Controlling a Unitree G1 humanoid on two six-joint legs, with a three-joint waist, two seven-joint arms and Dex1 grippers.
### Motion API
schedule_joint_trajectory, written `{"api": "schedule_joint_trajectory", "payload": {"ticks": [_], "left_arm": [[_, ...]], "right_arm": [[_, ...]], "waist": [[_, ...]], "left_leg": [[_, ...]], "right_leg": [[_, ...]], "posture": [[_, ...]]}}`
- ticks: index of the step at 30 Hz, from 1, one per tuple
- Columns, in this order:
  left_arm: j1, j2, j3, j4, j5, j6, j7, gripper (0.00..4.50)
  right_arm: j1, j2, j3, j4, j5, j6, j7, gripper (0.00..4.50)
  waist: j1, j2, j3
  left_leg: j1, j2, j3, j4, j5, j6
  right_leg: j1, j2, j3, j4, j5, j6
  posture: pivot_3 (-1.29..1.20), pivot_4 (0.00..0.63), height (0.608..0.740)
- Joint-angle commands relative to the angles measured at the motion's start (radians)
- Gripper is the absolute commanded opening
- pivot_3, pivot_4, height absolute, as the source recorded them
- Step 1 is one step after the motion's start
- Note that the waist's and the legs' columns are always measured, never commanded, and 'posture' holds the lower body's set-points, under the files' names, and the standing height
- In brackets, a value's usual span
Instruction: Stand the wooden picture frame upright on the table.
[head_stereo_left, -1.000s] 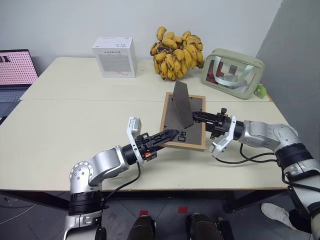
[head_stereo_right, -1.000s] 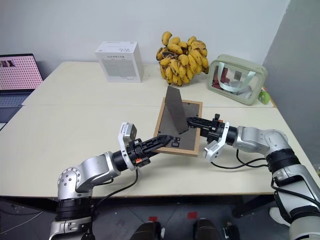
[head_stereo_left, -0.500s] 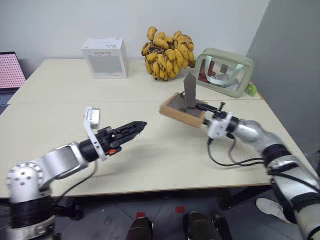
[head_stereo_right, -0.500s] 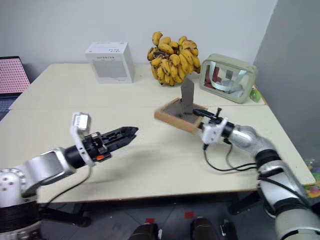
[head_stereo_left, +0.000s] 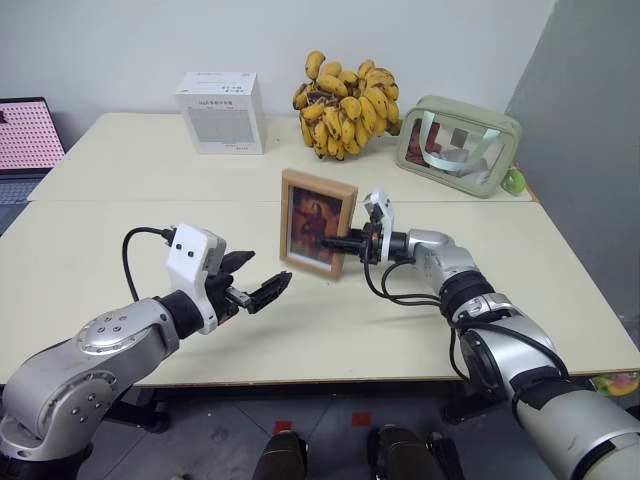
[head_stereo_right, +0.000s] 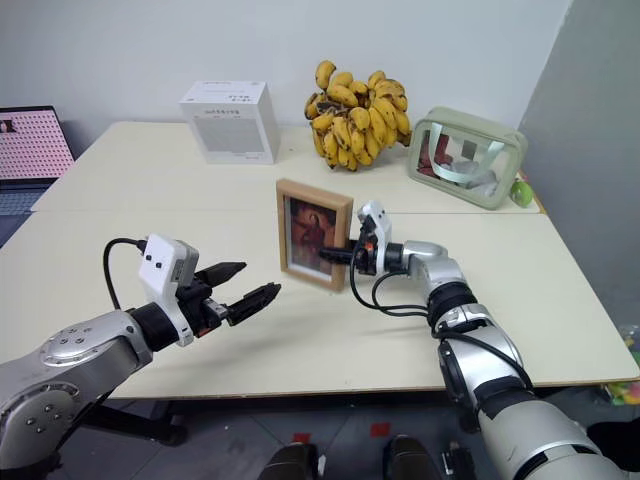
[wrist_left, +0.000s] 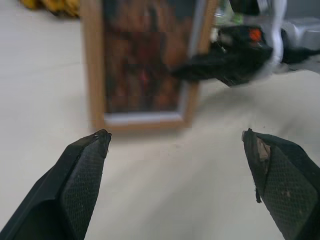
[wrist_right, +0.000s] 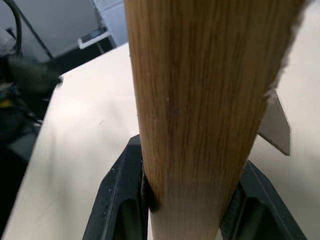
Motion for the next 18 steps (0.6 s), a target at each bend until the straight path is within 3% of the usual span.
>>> {"api": "schedule_joint_trajectory", "payload": {"ticks": [1, 2, 10, 14, 16, 18], "left_arm": [[0.012, -0.018, -0.024, 0.008, 0.080, -0.049, -0.063, 4.50], [0.013, -0.024, -0.027, 0.011, 0.086, -0.049, -0.074, 4.50], [-0.054, -0.059, -0.022, 0.096, 0.132, -0.025, -0.125, 4.50], [-0.083, -0.042, 0.006, 0.168, 0.132, -0.011, -0.178, 4.50], [-0.104, -0.016, 0.028, 0.200, 0.113, 0.011, -0.219, 4.50], [-0.115, 0.046, 0.038, 0.247, 0.129, 0.014, -0.304, 4.50]], "right_arm": [[-0.033, 0.018, -0.040, 0.017, -0.012, -0.020, -0.043, 1.64], [-0.035, 0.021, -0.045, 0.023, -0.017, -0.026, -0.058, 1.99], [0.035, -0.022, -0.020, -0.031, -0.081, -0.082, -0.026, 3.61], [0.159, -0.125, 0.042, -0.238, -0.137, -0.071, 0.029, 4.46], [0.276, -0.212, 0.074, -0.441, -0.162, -0.072, 0.054, 4.46], [0.431, -0.330, 0.064, -0.773, -0.122, 0.043, 0.084, 4.46]], "waist": [[-0.002, 0.000, 0.000], [-0.003, 0.000, 0.000], [-0.002, 0.000, 0.000], [0.002, 0.000, 0.000], [0.002, 0.000, 0.000], [0.003, 0.000, 0.000]], "left_leg": [[-0.002, 0.000, 0.000, 0.000, 0.000, 0.000], [-0.002, 0.001, 0.000, 0.000, 0.000, 0.000], [-0.002, 0.001, 0.000, 0.001, 0.000, 0.000], [-0.003, 0.000, -0.001, 0.002, 0.000, 0.000], [-0.004, 0.000, 0.000, 0.002, 0.000, 0.000], [-0.005, 0.000, -0.001, 0.001, 0.000, 0.000]], "right_leg": [[-0.002, 0.001, 0.000, 0.000, 0.000, 0.000], [-0.002, 0.001, 0.000, 0.001, 0.000, 0.001], [-0.001, 0.001, -0.001, 0.001, 0.000, 0.001], [-0.001, 0.001, -0.001, 0.000, 0.001, 0.002], [-0.001, 0.001, -0.001, -0.001, 0.001, 0.002], [-0.002, 0.001, -0.002, -0.001, 0.002, 0.004]], "posture": [[0.00, 0.150, 0.740], [0.00, 0.150, 0.740], [0.00, 0.150, 0.740], [0.00, 0.150, 0.740], [0.00, 0.150, 0.740], [0.00, 0.150, 0.740]]}}
